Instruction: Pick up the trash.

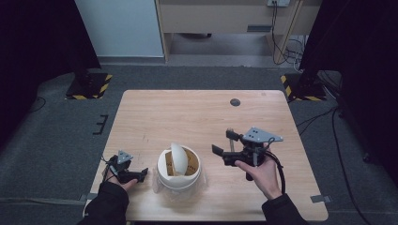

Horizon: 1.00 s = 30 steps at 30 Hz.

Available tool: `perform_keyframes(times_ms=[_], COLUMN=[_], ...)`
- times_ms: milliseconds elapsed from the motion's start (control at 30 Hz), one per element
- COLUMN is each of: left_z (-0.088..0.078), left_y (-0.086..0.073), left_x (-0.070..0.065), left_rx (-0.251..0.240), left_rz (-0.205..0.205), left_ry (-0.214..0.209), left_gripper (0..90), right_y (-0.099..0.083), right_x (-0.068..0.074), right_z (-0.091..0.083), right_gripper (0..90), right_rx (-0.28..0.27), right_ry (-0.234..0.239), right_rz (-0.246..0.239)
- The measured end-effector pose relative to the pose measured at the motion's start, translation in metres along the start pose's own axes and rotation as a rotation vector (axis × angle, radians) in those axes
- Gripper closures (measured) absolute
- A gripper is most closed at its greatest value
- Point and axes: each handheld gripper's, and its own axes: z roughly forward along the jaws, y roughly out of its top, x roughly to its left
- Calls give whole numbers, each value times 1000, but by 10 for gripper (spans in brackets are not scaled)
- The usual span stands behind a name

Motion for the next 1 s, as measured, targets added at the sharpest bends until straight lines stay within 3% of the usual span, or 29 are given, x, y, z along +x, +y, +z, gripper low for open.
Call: perform_keyframes(times_ms=[133,400,567,800,1000], left_z=[0,0,0,0,0], left_y=[0,0,0,0,0], left_x=[0,0,0,0,0], left_rx=[0,0,0,0,0], left_rz=[0,0,0,4,5], left_ry=[0,0,-1,-4,-6], left_gripper=[0,0,0,0,0], right_y=[-9,-26,-39,-57,-68], right_x=[-22,-53,-73,-90,-95], right_z=[0,14,32,57,71], right_gripper=[200,223,312,377,417], right_rx=[23,86,144,227,255], right_ry=[-110,-277,-330,-441,-463], right_rz=[9,12,32,7,29])
